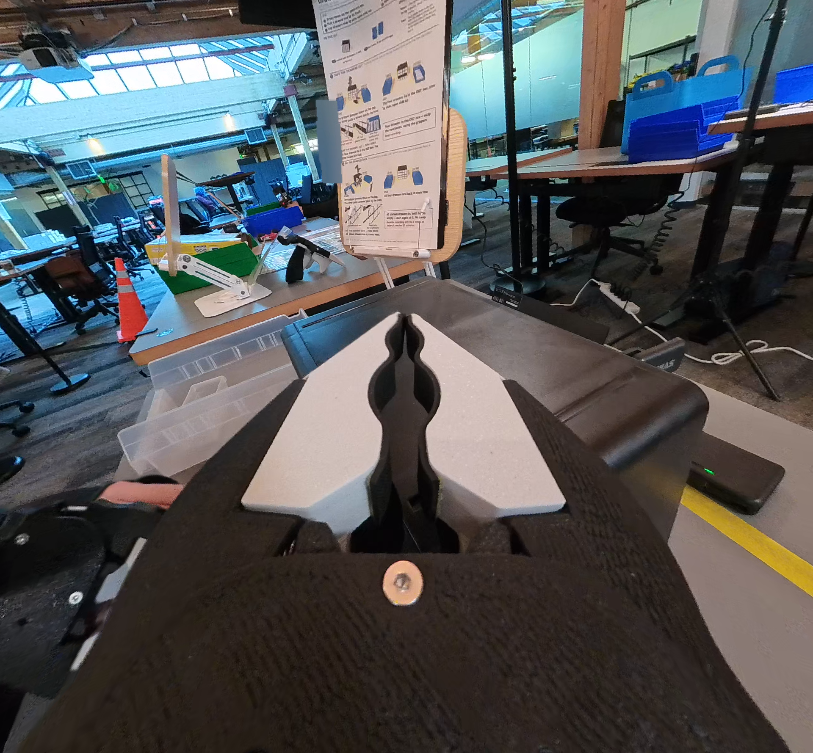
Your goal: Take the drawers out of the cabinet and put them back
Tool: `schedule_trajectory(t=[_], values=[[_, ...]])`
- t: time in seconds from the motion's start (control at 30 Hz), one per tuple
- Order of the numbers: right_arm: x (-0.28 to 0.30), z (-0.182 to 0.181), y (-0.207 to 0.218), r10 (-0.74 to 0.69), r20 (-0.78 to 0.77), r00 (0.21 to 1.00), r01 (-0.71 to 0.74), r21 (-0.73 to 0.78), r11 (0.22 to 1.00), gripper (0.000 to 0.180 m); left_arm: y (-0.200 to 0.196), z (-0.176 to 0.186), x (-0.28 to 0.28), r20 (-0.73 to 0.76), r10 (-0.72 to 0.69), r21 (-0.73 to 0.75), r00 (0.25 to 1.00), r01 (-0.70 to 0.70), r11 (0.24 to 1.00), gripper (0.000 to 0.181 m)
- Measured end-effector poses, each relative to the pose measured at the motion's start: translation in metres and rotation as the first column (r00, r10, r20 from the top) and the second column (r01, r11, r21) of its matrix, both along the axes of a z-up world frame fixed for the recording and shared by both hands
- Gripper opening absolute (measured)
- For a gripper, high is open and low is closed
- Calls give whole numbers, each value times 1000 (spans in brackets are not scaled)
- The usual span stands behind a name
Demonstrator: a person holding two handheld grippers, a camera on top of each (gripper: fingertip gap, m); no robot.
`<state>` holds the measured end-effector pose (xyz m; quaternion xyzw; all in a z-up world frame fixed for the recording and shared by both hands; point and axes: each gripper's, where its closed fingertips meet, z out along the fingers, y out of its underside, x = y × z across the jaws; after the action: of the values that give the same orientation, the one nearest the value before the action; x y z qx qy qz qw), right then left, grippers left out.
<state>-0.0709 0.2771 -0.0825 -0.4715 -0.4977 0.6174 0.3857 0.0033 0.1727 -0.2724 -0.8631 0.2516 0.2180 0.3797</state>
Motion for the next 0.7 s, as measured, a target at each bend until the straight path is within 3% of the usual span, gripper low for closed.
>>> schedule_trajectory(t=[0.2, 0.3, 0.53, 0.7], values=[[0, 0, 0, 0, 2, 1000, 0, -5, 1000, 0, 25, -6, -13, -10, 2, -5, 1000, -2, 1000, 22], [0, 0, 0, -2, 4, 1000, 2, 0, 1000, 0, 35, -11, -32, -46, 66, -21, 997, -67, 998, 41], [0, 0, 0, -5, 6, 1000, 5, 3, 1000, 0, 48, -21, -33, 57, 87, -48, 995, -85, 995, 58], [0, -1, 0, -6, 8, 1000, 6, 4, 1000, 0, 19, -15, -21, 85, 39, -48, 996, -35, 998, 71]])
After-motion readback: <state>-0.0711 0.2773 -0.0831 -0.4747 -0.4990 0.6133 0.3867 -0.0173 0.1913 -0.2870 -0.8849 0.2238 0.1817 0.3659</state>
